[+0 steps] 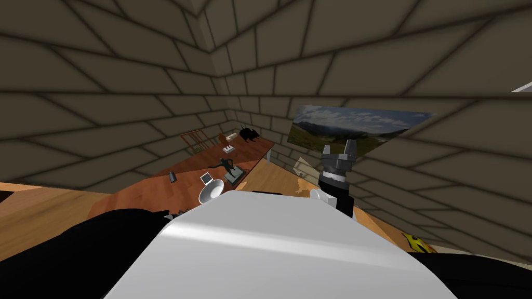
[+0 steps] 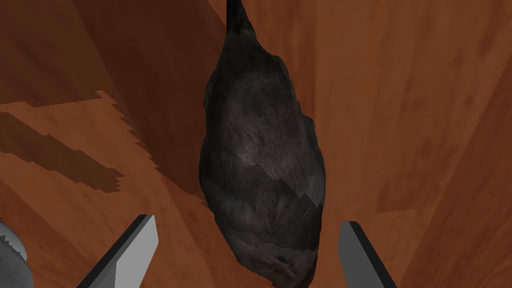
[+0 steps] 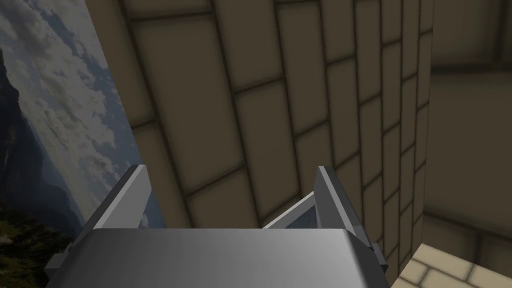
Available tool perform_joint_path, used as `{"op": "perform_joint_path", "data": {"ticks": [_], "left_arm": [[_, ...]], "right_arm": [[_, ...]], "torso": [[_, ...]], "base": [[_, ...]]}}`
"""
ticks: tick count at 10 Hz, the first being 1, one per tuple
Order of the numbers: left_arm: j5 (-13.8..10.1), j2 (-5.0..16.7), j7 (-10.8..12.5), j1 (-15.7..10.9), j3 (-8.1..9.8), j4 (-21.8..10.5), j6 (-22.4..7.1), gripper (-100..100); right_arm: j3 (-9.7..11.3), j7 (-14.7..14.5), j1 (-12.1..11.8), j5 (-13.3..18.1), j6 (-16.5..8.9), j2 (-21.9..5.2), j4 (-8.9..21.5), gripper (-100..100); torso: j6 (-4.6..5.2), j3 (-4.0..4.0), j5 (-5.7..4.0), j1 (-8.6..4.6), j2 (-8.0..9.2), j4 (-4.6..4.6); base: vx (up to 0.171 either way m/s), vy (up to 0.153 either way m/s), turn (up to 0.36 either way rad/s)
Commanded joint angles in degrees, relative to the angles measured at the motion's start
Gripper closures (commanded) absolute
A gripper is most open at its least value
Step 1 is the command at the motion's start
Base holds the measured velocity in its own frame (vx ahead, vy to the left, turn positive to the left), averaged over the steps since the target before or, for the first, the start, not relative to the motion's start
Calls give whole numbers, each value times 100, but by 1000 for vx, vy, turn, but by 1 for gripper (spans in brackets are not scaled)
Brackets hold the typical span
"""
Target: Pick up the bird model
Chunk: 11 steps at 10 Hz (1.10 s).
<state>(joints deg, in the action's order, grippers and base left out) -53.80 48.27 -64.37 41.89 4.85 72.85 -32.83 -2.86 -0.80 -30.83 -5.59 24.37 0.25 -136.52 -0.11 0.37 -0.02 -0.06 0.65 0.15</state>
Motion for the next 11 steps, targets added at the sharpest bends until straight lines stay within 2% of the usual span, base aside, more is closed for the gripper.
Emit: {"op": "perform_joint_path", "data": {"ticks": [1, 5, 6, 7, 11], "left_arm": [[121, -62, 234, -237, -30, -229, -87, -100], [306, -158, 566, -614, -82, -588, -208, -100], [267, -140, 497, -542, -70, -525, -182, -100], [273, -142, 517, -551, -71, -533, -189, 100], [270, -142, 521, -549, -68, -534, -188, 100]], "right_arm": [[0, 0, 0, 0, 0, 0, 0, 0], [0, 0, 0, 0, 0, 0, 0, 0], [0, 0, 0, 0, 0, 0, 0, 0], [-1, 0, -2, 0, 0, 0, 0, 0], [-1, 0, -2, 0, 0, 0, 0, 0]], "torso": [[0, 0, 0, 0, 0, 0], [-1, -3, 1, 5, -7, -1], [0, -6, 1, 3, -11, -2], [-4, -15, 0, 4, -28, -5], [-1, -30, 3, 5, -54, -12]], "base": [[-167, 3, -266], [-130, 4, -172], [-48, -1, -33], [-9, 1, 11], [0, 0, 0]]}}
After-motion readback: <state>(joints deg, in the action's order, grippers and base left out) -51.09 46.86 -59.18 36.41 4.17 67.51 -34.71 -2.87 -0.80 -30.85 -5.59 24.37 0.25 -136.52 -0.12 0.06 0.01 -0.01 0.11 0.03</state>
